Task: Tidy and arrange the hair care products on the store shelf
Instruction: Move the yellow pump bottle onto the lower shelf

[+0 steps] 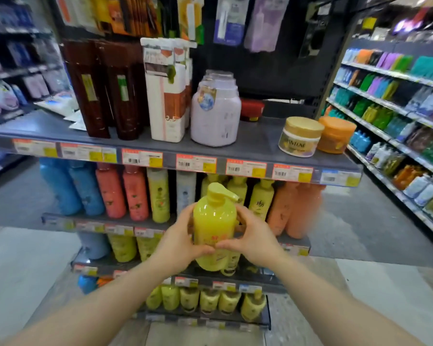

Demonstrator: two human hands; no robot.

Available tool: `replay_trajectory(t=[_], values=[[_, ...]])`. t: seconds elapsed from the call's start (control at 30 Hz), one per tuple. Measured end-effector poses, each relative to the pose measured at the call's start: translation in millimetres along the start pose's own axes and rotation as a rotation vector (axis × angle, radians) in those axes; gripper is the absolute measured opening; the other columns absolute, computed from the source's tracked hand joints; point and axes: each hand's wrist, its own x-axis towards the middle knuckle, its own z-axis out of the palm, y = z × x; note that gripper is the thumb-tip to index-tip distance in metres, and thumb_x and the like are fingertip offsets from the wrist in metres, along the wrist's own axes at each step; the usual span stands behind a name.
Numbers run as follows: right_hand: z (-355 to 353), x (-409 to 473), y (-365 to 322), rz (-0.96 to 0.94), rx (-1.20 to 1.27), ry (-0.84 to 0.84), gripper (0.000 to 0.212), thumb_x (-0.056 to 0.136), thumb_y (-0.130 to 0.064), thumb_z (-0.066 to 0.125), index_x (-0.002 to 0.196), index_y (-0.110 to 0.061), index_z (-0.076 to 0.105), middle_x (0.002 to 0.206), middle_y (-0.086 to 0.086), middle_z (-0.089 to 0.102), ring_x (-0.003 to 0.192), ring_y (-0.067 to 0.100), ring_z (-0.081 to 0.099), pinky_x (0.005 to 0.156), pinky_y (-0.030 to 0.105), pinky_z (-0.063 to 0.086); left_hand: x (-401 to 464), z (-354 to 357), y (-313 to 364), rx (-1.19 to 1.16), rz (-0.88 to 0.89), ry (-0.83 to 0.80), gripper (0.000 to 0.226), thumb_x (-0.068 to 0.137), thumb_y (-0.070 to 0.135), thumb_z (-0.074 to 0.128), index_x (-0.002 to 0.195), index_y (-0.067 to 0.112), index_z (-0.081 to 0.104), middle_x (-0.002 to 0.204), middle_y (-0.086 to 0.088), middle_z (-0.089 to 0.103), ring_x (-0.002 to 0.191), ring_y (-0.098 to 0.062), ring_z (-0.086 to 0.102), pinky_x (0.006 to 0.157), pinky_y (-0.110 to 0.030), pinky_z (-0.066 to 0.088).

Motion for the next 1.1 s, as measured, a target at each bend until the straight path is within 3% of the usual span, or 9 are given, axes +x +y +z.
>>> replay_trajectory(t=[0.1,0.23,0.33,0.43,0.63,0.77,0.97,1.1], values=[[24,5,36,0.009,0.002,-0.034,0.094,0.060,-0.039,0.089,0.139,-0.038,0.038,0.124,-0.025,0.053,0.115,0.002,0.055,0.096,0.027,0.050,-1,17,-38,0.004,-0.020,-0.001,0.098,0.060,0.038,0.089,0.135,0.051,0.027,0.127,0.024,0.051,0.115,-0.004,0.055,0.092,-0.039,0.053],[58,10,79,-0.022,-0.035,-0.030,0.094,0.061,-0.042,0.087,0.139,-0.044,0.033,0.117,-0.036,0.046,0.101,-0.012,0.052,0.090,0.016,0.047,-1,33,-92,0.050,-0.027,0.003,0.103,0.052,0.059,0.085,0.135,0.055,0.023,0.128,0.022,0.053,0.116,-0.005,0.056,0.092,-0.039,0.053],[88,14,114,-0.046,-0.056,-0.037,0.094,0.060,-0.051,0.084,0.140,-0.044,0.034,0.127,-0.029,0.049,0.112,-0.007,0.051,0.094,0.023,0.048,-4,45,-133,0.102,0.001,0.028,0.101,0.048,0.070,0.077,0.129,0.068,0.016,0.125,0.023,0.054,0.114,-0.005,0.057,0.091,-0.037,0.053],[127,15,160,-0.051,-0.041,-0.034,0.090,0.064,-0.049,0.083,0.137,-0.050,0.031,0.124,-0.029,0.051,0.112,-0.004,0.053,0.095,0.025,0.050,-6,64,-181,0.117,0.031,0.055,0.099,0.047,0.072,0.074,0.124,0.075,0.012,0.127,0.030,0.050,0.117,-0.001,0.054,0.095,-0.035,0.051],[180,19,226,-0.107,-0.108,0.027,0.098,0.069,-0.049,0.079,0.147,-0.042,0.020,0.137,-0.020,0.048,0.120,-0.001,0.047,0.098,0.021,0.043,-3,104,-259,0.088,0.099,0.120,0.093,0.056,0.055,0.078,0.125,0.072,0.018,0.126,0.035,0.045,0.117,-0.001,0.054,0.096,-0.034,0.051],[200,32,259,-0.130,-0.099,0.079,0.097,0.072,-0.043,0.079,0.148,-0.042,0.018,0.140,-0.015,0.049,0.125,0.006,0.047,0.095,0.019,0.042,17,126,-301,0.026,0.118,0.157,0.094,0.062,0.047,0.083,0.134,0.059,0.023,0.132,0.022,0.050,0.120,-0.004,0.054,0.098,-0.040,0.050],[213,63,293,-0.104,-0.061,0.134,0.094,0.071,-0.042,0.080,0.145,-0.043,0.023,0.137,-0.013,0.053,0.122,0.013,0.053,0.099,0.039,0.049,53,139,-330,0.020,0.156,0.145,0.099,0.066,0.036,0.085,0.144,0.043,0.024,0.138,0.020,0.047,0.127,-0.003,0.047,0.103,-0.040,0.046],[215,78,300,-0.035,-0.052,0.122,0.091,0.072,-0.038,0.081,0.145,-0.035,0.026,0.138,-0.006,0.052,0.123,0.018,0.053,0.100,0.043,0.048,67,142,-333,0.048,0.120,0.149,0.099,0.068,0.033,0.085,0.144,0.041,0.022,0.139,0.014,0.046,0.125,-0.009,0.048,0.102,-0.040,0.047]])
